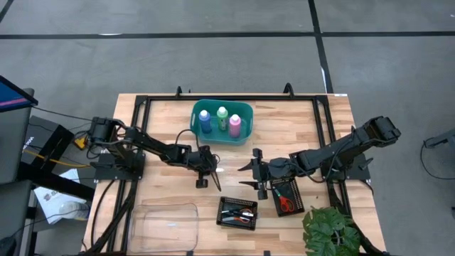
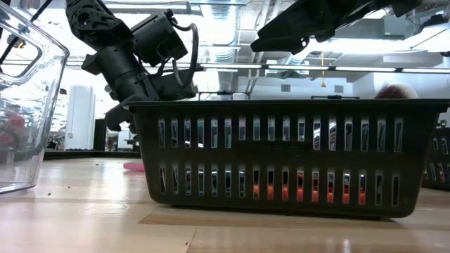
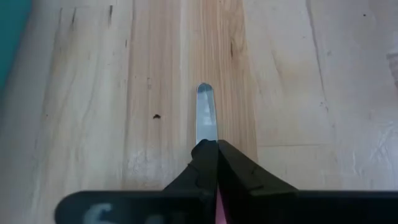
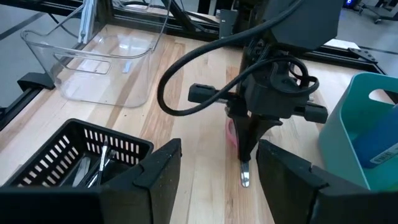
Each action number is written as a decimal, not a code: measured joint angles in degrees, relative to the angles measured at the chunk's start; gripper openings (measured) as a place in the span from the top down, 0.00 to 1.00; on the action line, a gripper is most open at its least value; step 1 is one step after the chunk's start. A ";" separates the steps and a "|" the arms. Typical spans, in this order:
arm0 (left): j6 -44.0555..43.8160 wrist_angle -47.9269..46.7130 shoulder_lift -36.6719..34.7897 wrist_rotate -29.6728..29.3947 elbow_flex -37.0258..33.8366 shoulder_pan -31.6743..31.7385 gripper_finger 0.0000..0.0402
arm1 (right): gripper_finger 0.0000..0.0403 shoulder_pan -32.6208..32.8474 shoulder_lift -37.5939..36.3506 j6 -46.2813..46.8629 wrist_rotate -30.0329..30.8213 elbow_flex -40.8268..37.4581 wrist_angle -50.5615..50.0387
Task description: Pick & Place Paint Supplies
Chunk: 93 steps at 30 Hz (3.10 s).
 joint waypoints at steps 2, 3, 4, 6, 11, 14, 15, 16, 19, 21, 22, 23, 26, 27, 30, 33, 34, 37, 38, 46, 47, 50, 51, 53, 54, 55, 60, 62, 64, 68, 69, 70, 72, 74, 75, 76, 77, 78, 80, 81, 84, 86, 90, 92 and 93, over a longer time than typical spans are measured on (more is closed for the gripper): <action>-0.02 -0.15 -0.24 -1.74 -0.08 -0.70 0.99 | 0.51 0.00 0.00 0.00 0.01 0.00 -0.01; -0.02 -0.67 -0.58 -3.21 -0.21 -1.17 0.99 | 0.51 0.00 0.00 0.00 0.01 0.00 -0.02; 0.01 -0.96 -0.79 -4.42 -0.34 -1.65 0.99 | 0.51 0.00 0.00 -0.01 0.01 0.00 0.00; 0.20 -1.50 -2.32 -5.80 -0.38 -2.47 0.99 | 0.51 0.00 0.00 -0.04 0.01 0.00 -0.02; 0.24 -4.88 -7.39 -9.42 -0.81 -3.92 0.99 | 0.51 0.00 0.00 -0.20 0.01 0.00 -0.16; 0.20 -5.74 -10.84 -9.97 -0.61 -4.08 0.99 | 0.51 0.00 0.00 -0.20 0.01 0.00 -0.14; 0.20 -5.98 -11.60 -9.99 -0.61 -4.10 1.00 | 0.51 0.00 0.00 -0.20 0.01 0.00 -0.05; 0.20 -6.01 -12.18 -9.99 -0.61 -4.17 1.00 | 0.51 0.00 0.00 -0.20 0.01 0.00 0.00; -0.30 -6.59 -14.51 -9.98 -0.53 -4.15 1.00 | 0.51 0.00 0.00 -0.01 0.01 0.00 -0.08; -1.48 -8.55 -15.60 -9.98 -0.48 -3.90 1.00 | 0.51 0.00 0.00 0.00 0.01 0.00 -0.23; -1.78 -10.09 -15.95 -9.85 -0.48 -3.76 1.00 | 0.51 0.00 0.00 0.00 0.01 0.00 -0.32; -1.80 -11.65 -16.19 -9.06 -0.48 -3.61 1.00 | 0.51 0.00 0.00 0.01 0.01 0.00 -0.45; -2.27 -16.29 -16.15 -6.04 -0.52 -3.13 0.99 | 0.51 0.00 0.00 0.00 0.01 0.00 -0.66; -2.80 -16.41 -15.69 -5.56 -0.65 -3.06 0.97 | 0.51 0.00 0.00 0.00 0.01 0.00 -0.66; -2.93 -17.21 -14.35 -4.35 -1.34 -2.79 0.90 | 0.51 0.00 0.00 0.00 -0.01 0.00 -0.74; -2.93 -17.96 -12.82 -4.04 -1.36 -2.79 0.79 | 0.51 0.00 0.00 0.00 0.01 0.00 -0.82; -2.93 -18.46 -12.50 -3.72 -1.36 -2.79 0.75 | 0.51 0.00 0.00 0.02 0.01 0.00 -0.92; -2.90 -18.78 -11.57 -3.27 -1.34 -2.52 0.63 | 0.51 0.00 0.00 0.02 0.01 0.00 -1.05; -2.91 -18.92 -11.18 -3.28 -1.25 -2.35 0.59 | 0.51 0.00 0.00 0.00 0.01 0.00 -1.05; -2.51 -19.30 -7.61 -0.39 -1.03 1.27 0.54 | 0.51 0.12 0.00 0.01 -0.04 0.00 -1.19; -2.49 -19.25 -7.21 0.55 -0.98 1.61 0.55 | 0.51 0.29 0.00 0.00 -0.04 0.00 -1.30; -2.34 -19.04 -6.49 2.10 -0.85 2.32 0.61 | 0.51 0.81 0.00 0.00 -0.06 0.00 -1.31; -2.24 -19.06 -6.47 2.47 -0.85 2.49 0.64 | 0.51 1.06 0.00 0.00 -0.08 0.00 -1.31; -2.12 -18.90 -6.36 2.57 -0.87 2.48 0.70 | 0.51 1.51 0.00 -0.01 -0.09 0.00 -1.31; -2.16 -18.81 -6.43 2.52 -0.89 2.43 0.73 | 0.51 1.53 0.00 -0.04 -0.10 0.00 -1.31; -2.23 -18.68 -6.59 2.51 -0.93 2.43 0.76 | 0.51 1.53 0.00 -0.04 -0.17 0.00 -1.31; -2.42 -16.88 -7.02 -0.37 -1.29 2.28 0.96 | 0.51 1.53 0.00 -0.24 -0.19 0.00 -1.43; -2.56 -16.34 -7.01 -0.49 -1.29 2.08 0.99 | 0.51 1.51 0.00 -0.29 -0.19 0.00 -1.51; -2.49 -16.09 -6.99 -1.34 -1.31 1.94 0.99 | 0.51 1.53 0.00 -0.41 -0.19 0.00 -1.48; -2.77 -15.99 -7.38 -4.19 -1.31 0.76 1.00 | 0.51 1.53 0.00 -0.13 -0.19 0.00 -1.50; -2.80 -15.85 -7.50 -4.93 -1.31 0.30 1.00 | 0.51 1.53 0.01 -0.11 -0.19 0.00 -1.50; -2.81 -15.68 -7.72 -6.02 -1.31 -0.26 1.00 | 0.51 1.52 0.17 -0.02 -0.18 0.00 -1.41; -2.80 -15.71 -8.32 -8.46 -1.34 -1.51 1.00 | 0.51 1.51 0.61 -0.02 -0.17 -0.02 -1.26; -2.89 -16.43 -9.39 -10.06 -1.46 -2.62 1.00 | 0.51 1.47 0.63 0.00 -0.17 -0.07 -1.41; -3.00 -16.63 -9.99 -10.22 -1.52 -3.07 0.99 | 0.51 1.49 0.75 0.00 -0.17 -0.06 -1.17; -3.19 -17.01 -10.64 -10.81 -1.60 -3.54 0.99 | 0.51 1.46 1.28 0.00 -0.15 0.00 -0.64; -3.27 -17.15 -11.28 -11.41 -1.66 -3.94 0.99 | 0.51 1.46 1.66 -0.04 -0.15 0.03 -0.67; -3.32 -16.76 -12.01 -12.03 -1.64 -4.31 0.99 | 0.51 1.46 1.73 -0.12 -0.16 -0.13 -1.28; -3.45 -16.42 -13.25 -13.01 -1.46 -4.82 0.99 | 0.51 1.37 1.74 -0.02 -0.11 -0.05 -0.72; -3.47 -16.72 -13.83 -13.39 -1.47 -4.95 0.99 | 0.51 1.20 2.10 0.00 -0.05 0.06 -0.30; -3.79 -16.86 -14.95 -13.75 -1.46 -5.11 0.99 | 0.51 0.98 2.51 0.02 -0.08 -0.15 -0.84; -4.43 -18.01 -15.29 -13.76 -1.42 -5.11 1.00 | 0.51 0.94 2.39 0.02 -0.06 0.01 -0.20; -4.55 -22.61 -15.37 -13.57 -1.42 -4.50 1.00 | 0.51 0.94 2.40 -0.10 -0.10 0.02 0.15; -4.37 -23.70 -15.37 -12.95 -1.41 -4.06 1.00 | 0.51 0.94 2.40 -0.34 -0.12 0.02 0.66; -3.97 -23.76 -15.37 -11.62 -1.40 -3.78 0.99 | 0.51 0.96 2.40 -0.42 -0.12 0.02 0.62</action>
